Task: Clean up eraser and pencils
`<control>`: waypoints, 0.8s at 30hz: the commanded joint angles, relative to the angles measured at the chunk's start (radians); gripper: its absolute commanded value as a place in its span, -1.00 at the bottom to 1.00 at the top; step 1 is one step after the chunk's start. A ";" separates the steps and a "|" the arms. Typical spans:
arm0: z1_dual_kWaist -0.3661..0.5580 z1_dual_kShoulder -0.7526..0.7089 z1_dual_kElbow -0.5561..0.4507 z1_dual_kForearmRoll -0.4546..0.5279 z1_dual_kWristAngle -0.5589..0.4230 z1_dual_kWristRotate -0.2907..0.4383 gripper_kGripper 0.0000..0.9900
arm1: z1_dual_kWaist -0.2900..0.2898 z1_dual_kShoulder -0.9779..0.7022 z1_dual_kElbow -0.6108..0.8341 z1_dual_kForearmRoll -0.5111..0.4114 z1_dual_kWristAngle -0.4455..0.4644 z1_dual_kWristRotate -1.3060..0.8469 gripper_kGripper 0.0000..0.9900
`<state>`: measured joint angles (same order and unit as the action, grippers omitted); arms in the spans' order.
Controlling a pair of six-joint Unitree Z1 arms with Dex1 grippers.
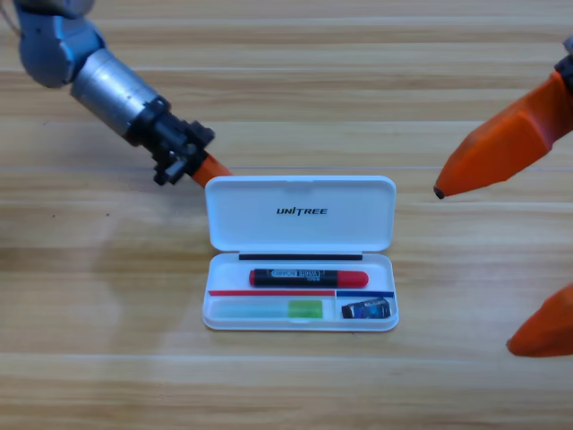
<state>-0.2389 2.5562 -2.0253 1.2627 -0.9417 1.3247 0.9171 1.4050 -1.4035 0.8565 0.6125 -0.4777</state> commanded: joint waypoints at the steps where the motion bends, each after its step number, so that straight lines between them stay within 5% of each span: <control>1: -0.082 0.021 0.002 0.040 -0.025 0.011 -1.00 | -0.023 -0.020 0.034 -0.030 0.013 0.005 0.99; 24: -0.155 -0.166 0.157 0.050 -0.019 0.021 -1.00 | -0.020 -0.006 0.034 -0.033 0.026 0.013 0.99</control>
<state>-0.3537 2.3994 -1.9185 1.3066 -0.9533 1.3264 0.9170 1.4050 -1.4027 0.8543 0.6217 -0.4716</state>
